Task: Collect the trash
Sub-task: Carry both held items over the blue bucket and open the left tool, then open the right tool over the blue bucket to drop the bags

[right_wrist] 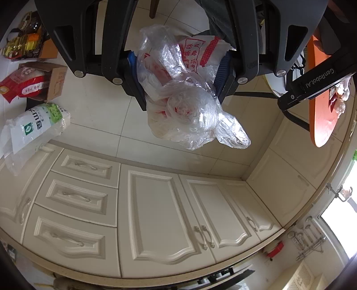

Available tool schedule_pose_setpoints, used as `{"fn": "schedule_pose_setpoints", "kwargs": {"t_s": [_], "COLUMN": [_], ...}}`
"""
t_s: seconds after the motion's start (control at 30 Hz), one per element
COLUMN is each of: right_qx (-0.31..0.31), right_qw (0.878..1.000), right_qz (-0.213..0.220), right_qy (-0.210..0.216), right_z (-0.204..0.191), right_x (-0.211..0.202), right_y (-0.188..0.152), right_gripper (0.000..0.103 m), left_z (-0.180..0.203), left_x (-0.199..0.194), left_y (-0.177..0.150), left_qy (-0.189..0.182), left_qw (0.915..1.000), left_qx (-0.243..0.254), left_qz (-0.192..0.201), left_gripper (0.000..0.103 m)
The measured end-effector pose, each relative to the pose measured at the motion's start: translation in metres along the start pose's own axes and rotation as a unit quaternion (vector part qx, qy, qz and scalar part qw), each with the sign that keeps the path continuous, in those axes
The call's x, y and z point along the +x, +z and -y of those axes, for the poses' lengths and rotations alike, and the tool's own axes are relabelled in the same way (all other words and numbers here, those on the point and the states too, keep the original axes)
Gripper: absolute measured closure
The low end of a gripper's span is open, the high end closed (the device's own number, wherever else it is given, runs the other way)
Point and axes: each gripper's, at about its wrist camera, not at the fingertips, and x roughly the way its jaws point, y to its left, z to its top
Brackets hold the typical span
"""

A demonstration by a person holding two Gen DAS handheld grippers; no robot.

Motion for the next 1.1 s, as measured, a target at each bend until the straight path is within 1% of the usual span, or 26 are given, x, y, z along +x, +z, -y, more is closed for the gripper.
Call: {"fn": "schedule_pose_setpoints", "kwargs": {"t_s": [0.07,0.17,0.2,0.23,0.27,0.3,0.33,0.4,0.5,0.63,0.8,0.93,1.1], "right_qx": [-0.018,-0.048,-0.057,-0.062,-0.063,-0.064,-0.066,-0.069,-0.065,-0.051,-0.045,-0.050,-0.056], "right_qw": [1.000,0.999,0.998,0.997,0.996,0.995,0.994,0.993,0.995,0.997,0.998,0.997,0.996], "right_qz": [-0.001,0.020,0.026,0.033,0.040,0.050,0.058,0.068,0.057,0.039,0.039,0.043,0.056], "right_qy": [0.006,0.014,0.017,0.028,0.040,0.057,0.064,0.065,0.051,0.037,0.035,0.038,0.047], "right_z": [-0.010,-0.028,-0.033,-0.037,-0.039,-0.042,-0.043,-0.046,-0.048,-0.042,-0.037,-0.040,-0.047], "right_x": [0.001,-0.008,-0.011,-0.014,-0.017,-0.022,-0.026,-0.031,-0.028,-0.022,-0.029,-0.039,-0.059], "right_y": [0.003,0.011,0.013,0.016,0.017,0.018,0.017,0.016,0.013,0.008,0.002,-0.002,-0.013], "right_gripper": [0.047,0.045,0.040,0.028,0.021,0.010,0.005,0.005,0.005,0.005,0.005,0.005,0.005], "left_z": [-0.005,-0.012,-0.013,-0.015,-0.018,-0.020,-0.022,-0.026,-0.029,-0.030,-0.032,-0.036,-0.046], "left_x": [-0.004,-0.011,-0.014,-0.015,-0.018,-0.020,-0.021,-0.023,-0.023,-0.029,-0.036,-0.051,-0.080], "left_y": [0.002,0.002,0.001,0.001,-0.002,-0.003,-0.003,-0.004,-0.008,-0.013,-0.018,-0.028,-0.047], "left_qy": [0.002,0.009,0.008,0.006,0.004,0.003,0.004,0.004,-0.001,-0.004,-0.004,-0.006,-0.008], "left_qw": [0.9999,0.9995,0.9994,0.9993,0.9991,0.9990,0.9987,0.9983,0.9984,0.9989,0.9990,0.9986,0.9975], "left_qx": [-0.005,-0.017,-0.020,-0.024,-0.027,-0.031,-0.035,-0.044,-0.046,-0.035,-0.032,-0.033,-0.038], "left_qz": [0.008,0.025,0.027,0.028,0.031,0.033,0.036,0.037,0.033,0.032,0.031,0.040,0.058], "left_gripper": [0.020,0.020,0.020,0.020,0.020,0.020,0.020,0.020,0.020,0.020,0.020,0.020,0.020]}}
